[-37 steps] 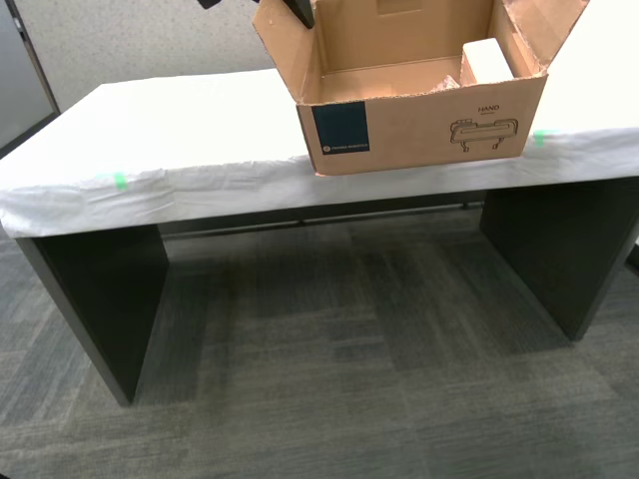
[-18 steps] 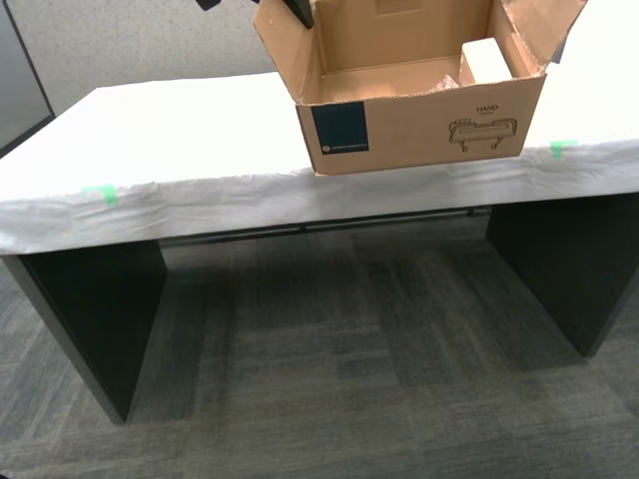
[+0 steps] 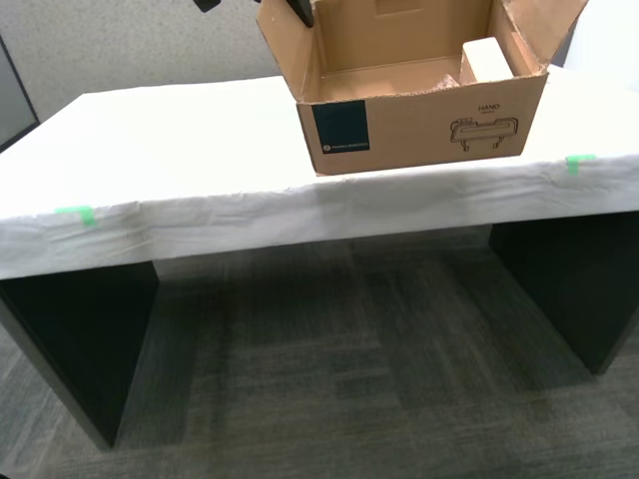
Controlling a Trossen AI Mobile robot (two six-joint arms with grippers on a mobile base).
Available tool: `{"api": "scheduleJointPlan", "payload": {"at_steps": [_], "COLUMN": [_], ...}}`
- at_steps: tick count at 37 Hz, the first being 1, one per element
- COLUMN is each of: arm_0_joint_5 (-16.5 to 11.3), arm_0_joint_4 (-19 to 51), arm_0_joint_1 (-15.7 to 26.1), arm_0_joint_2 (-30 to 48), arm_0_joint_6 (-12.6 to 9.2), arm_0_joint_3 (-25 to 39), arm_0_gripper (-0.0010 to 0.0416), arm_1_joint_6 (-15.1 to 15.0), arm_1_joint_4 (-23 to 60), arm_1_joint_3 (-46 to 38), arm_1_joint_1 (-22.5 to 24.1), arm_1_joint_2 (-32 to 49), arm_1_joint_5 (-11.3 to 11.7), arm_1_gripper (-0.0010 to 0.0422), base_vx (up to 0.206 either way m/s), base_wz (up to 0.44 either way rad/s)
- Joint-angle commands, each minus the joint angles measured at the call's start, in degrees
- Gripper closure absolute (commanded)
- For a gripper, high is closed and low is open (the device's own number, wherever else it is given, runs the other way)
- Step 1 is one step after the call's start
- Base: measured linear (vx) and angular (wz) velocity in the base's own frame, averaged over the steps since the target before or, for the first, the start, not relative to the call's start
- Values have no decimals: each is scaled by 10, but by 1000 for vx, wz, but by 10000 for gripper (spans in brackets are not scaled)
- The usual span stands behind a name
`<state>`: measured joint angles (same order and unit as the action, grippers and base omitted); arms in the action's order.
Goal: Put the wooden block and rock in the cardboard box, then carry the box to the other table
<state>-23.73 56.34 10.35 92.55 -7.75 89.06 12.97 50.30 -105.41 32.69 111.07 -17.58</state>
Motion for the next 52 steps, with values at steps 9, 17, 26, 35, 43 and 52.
{"api": "scheduleJointPlan", "payload": {"at_steps": [9,17,26,35,43,52], "arm_0_joint_5": [-24,-24,-24,-24,-24,-24], "arm_0_joint_4": [-7,-21,-25,-25,-28,-45], "arm_0_joint_1": [3,4,5,5,6,6], "arm_0_joint_2": [0,0,0,0,0,0], "arm_0_joint_6": [3,3,4,3,3,1], "arm_0_joint_3": [1,1,1,1,1,1], "arm_0_gripper": [406,406,406,407,407,406], "arm_1_joint_6": [1,-3,-19,-23,-20,-15], "arm_1_joint_4": [-23,-30,-33,-30,-29,-28], "arm_1_joint_3": [-1,-1,-1,-1,-1,-1], "arm_1_joint_1": [2,2,1,0,-1,-5], "arm_1_joint_2": [-1,-1,-1,-1,-1,-1], "arm_1_joint_5": [-23,-23,-23,-23,-23,-23], "arm_1_gripper": [413,413,413,413,413,413], "base_vx": [153,142,141,139,130,130], "base_wz": [-2,-4,-4,1,-4,3]}}
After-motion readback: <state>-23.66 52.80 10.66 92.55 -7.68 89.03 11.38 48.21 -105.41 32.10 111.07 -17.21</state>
